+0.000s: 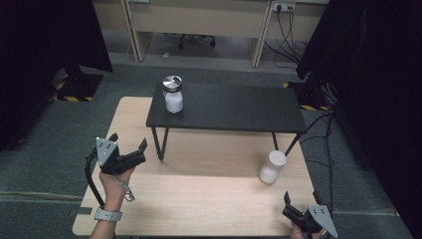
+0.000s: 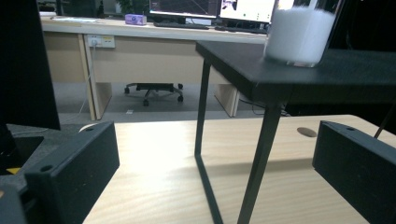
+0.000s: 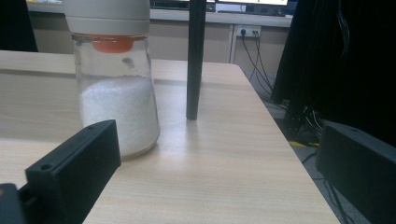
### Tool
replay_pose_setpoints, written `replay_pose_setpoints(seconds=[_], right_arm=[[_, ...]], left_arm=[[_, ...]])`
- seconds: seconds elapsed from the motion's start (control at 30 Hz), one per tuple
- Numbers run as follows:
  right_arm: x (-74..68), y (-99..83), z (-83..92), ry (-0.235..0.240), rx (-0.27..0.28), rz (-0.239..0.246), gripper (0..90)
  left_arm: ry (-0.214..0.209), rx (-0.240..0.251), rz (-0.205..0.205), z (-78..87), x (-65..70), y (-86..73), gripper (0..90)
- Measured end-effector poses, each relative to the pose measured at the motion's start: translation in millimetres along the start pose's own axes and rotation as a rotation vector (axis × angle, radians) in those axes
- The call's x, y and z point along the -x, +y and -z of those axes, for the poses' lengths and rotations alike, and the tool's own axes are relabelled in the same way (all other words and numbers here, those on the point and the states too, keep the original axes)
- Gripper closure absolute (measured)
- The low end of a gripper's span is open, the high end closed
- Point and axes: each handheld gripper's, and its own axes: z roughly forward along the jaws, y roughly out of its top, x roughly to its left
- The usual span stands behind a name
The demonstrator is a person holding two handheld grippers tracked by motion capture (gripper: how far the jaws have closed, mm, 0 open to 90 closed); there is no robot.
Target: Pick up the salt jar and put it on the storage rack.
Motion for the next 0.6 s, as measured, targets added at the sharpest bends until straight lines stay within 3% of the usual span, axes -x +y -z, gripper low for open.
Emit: replay_pose_setpoints(seconds=[0.27,0.37,0.6], right_arm=[[-0.6,0.5,-0.2,0.0,-0.003,0.003,0.2],[-0.8,0.6,-0.3,-0.001,-0.004,0.005,0.2],[-1.8,0.9,-0.4,-0.001,-0.007,0.013,0.2]], left_arm=[[0.009,-0.019,-0.008,10.4,-6.3,-25.2,0.0],[0.034,-0.011,-0.022,14.6,-5.7,-34.8,0.0],[0.044,-0.012,-0.005,23.5,-13.1,-53.4,0.0]])
